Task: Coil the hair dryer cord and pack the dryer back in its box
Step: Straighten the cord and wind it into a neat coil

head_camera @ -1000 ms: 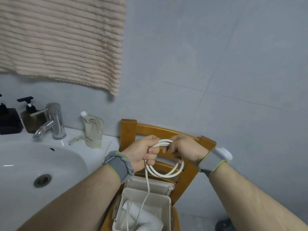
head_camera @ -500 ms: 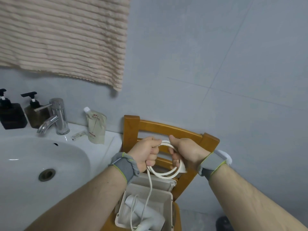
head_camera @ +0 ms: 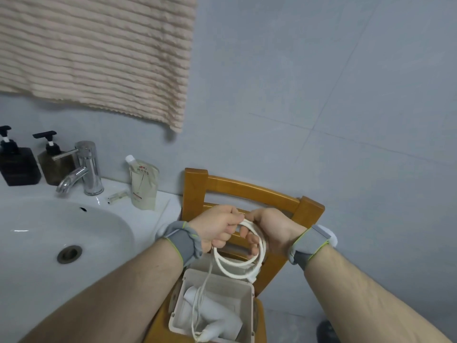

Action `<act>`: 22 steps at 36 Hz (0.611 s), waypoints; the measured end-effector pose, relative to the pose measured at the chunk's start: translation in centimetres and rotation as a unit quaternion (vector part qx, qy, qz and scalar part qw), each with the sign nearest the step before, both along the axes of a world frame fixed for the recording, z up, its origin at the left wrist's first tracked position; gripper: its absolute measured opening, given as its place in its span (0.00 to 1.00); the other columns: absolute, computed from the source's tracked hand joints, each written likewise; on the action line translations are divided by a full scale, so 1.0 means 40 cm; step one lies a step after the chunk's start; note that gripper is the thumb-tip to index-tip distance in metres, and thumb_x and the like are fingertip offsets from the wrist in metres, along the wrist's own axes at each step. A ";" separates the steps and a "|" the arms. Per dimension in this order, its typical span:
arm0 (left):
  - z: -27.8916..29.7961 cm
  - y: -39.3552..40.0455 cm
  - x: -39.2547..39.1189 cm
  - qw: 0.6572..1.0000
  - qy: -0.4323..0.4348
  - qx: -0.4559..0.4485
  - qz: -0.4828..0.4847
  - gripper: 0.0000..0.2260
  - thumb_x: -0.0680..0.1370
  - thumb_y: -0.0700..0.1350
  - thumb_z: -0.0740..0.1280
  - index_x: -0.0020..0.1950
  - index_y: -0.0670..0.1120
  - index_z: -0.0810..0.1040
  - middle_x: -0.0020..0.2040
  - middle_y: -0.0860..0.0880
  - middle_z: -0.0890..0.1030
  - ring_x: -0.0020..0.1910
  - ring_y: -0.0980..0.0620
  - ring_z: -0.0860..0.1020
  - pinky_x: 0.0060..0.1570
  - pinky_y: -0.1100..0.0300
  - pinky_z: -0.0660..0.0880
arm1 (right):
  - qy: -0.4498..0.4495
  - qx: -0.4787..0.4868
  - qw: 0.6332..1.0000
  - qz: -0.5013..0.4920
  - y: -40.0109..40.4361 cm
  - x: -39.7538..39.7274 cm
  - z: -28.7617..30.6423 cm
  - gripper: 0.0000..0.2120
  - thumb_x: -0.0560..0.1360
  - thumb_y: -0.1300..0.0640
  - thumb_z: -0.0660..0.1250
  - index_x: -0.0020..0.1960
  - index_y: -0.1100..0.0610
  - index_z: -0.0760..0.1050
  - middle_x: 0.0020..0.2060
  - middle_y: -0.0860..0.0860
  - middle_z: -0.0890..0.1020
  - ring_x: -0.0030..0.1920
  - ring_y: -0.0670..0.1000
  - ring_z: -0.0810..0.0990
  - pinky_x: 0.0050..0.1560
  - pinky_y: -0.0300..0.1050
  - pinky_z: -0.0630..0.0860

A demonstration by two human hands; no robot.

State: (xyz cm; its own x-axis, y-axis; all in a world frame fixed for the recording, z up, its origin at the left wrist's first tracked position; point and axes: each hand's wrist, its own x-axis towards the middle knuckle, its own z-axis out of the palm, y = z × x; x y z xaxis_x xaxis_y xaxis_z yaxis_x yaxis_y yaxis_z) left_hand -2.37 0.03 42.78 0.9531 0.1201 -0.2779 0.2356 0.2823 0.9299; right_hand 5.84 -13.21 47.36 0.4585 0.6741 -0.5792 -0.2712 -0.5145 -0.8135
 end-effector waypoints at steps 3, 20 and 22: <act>0.018 0.001 0.013 0.999 -0.025 0.019 0.006 0.10 0.82 0.47 0.58 0.41 0.47 0.69 0.23 0.54 0.66 0.18 0.58 0.57 0.18 0.68 0.52 | -0.030 0.016 0.999 -0.035 0.009 0.002 0.003 0.21 0.81 0.53 0.55 0.31 0.58 0.70 0.21 0.50 0.63 0.22 0.50 0.58 0.28 0.43 0.65; -0.169 -0.024 -0.006 0.988 -0.018 -0.111 0.108 0.17 0.81 0.44 0.52 0.53 0.40 0.79 0.34 0.46 0.78 0.30 0.50 0.73 0.38 0.56 0.69 | 0.227 0.271 0.841 -0.410 0.006 0.056 0.016 0.20 0.77 0.57 0.55 0.26 0.56 0.64 0.20 0.47 0.58 0.17 0.46 0.53 0.22 0.31 0.53; -0.167 -0.033 -0.004 0.988 -0.024 -0.099 0.120 0.16 0.82 0.43 0.52 0.53 0.39 0.78 0.31 0.50 0.70 0.26 0.54 0.65 0.32 0.59 0.59 | 0.248 0.277 0.817 -0.441 0.014 0.054 0.011 0.19 0.77 0.58 0.55 0.27 0.56 0.63 0.19 0.47 0.58 0.17 0.46 0.53 0.23 0.30 0.52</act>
